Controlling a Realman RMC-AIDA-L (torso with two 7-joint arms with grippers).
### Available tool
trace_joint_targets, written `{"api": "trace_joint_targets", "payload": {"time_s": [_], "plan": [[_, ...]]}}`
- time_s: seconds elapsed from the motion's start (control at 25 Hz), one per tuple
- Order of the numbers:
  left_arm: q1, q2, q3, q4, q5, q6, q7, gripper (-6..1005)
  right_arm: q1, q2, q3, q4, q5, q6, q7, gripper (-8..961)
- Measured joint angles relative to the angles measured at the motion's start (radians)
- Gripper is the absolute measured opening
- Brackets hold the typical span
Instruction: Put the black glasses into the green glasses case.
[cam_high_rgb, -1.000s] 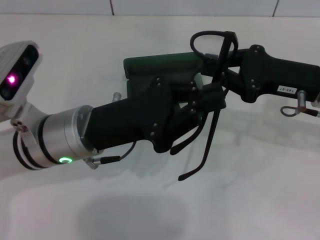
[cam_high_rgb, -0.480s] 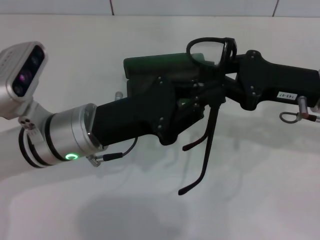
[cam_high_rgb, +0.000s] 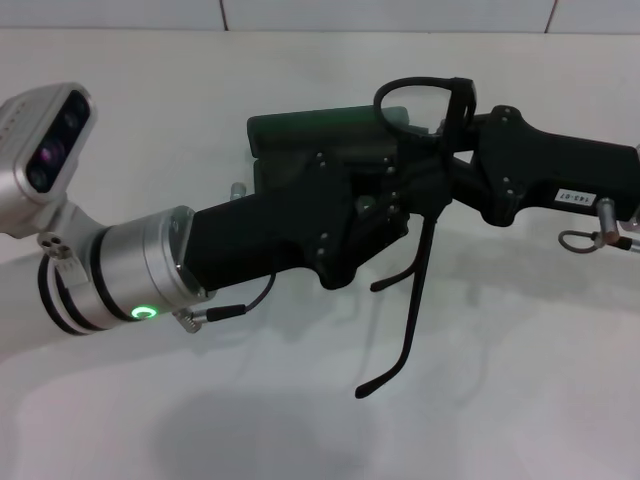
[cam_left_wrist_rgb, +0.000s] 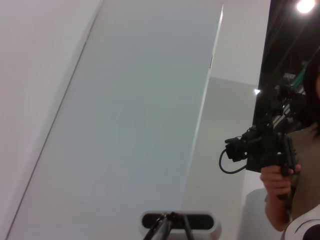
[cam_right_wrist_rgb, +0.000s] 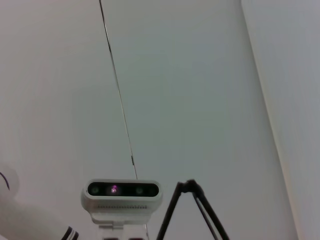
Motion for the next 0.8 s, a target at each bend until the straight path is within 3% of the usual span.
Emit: {"api": "trace_joint_targets", "payload": {"time_s": [0.48,0.8], "plan": [[-0.047,0.0,0.06,-0.031,-0.006,0.003,0.001,89,0.004,0.0,0.0,0.02,0.001,0.008,-0.015,108],[-0.044,0.0,0.059,-0.045,-0.025,-0.037,0.0,89,0.003,0.0,0.0,0.026,0.001,-0.013,-0.015,108]]}}
